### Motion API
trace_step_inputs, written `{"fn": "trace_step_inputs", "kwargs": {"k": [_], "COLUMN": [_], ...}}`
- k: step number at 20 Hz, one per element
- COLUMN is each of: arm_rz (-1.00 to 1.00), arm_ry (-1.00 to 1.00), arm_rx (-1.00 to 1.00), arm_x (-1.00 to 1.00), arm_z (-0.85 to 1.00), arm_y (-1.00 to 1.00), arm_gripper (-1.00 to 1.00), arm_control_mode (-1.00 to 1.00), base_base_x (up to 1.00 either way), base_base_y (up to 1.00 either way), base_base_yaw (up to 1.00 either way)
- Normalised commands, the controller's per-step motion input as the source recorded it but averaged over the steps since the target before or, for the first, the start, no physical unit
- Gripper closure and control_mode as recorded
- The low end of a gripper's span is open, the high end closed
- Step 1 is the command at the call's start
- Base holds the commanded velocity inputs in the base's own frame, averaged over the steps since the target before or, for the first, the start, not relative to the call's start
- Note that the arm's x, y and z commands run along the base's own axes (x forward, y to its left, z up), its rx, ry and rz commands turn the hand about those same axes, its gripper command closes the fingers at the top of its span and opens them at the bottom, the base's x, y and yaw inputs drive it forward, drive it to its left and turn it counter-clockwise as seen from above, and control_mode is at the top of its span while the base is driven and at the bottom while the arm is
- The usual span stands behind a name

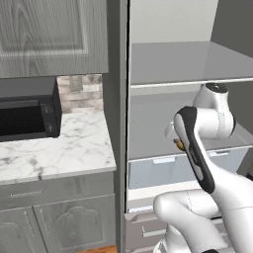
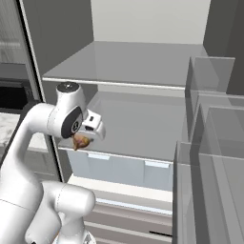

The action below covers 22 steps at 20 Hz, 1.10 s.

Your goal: Gather the lime and eggplant from the fridge and place them on a tray on the dining counter. Then gather the chicken drumsticks from the fridge and place them on the other tray.

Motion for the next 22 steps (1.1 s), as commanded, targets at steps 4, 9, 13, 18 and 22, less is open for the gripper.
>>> {"fn": "trace_step_inputs", "kwargs": {"k": [4,9,13,18,22], "arm_rz": [0.00,0.00,0.00,0.00,0.00], "arm_ry": [0.00,-0.06,-0.09,-0.02,0.00], "arm_rx": [-0.03,-0.02,-0.02,-0.03,-0.05], "arm_x": [-0.57,-0.66,-0.46,-0.29,-0.31], "arm_z": [0.34,0.21,0.37,0.46,0.51], "arm_y": [0.00,0.00,0.03,0.16,0.13], "arm_gripper": [1.00,1.00,1.00,1.00,1.00], "arm_control_mode": [-1.00,-1.00,-1.00,-1.00,-1.00], "base_base_x": [0.00,0.00,0.00,0.00,0.00], "base_base_y": [0.00,0.00,0.00,0.00,0.00], "base_base_yaw": [0.00,0.00,0.00,0.00,0.00]}}
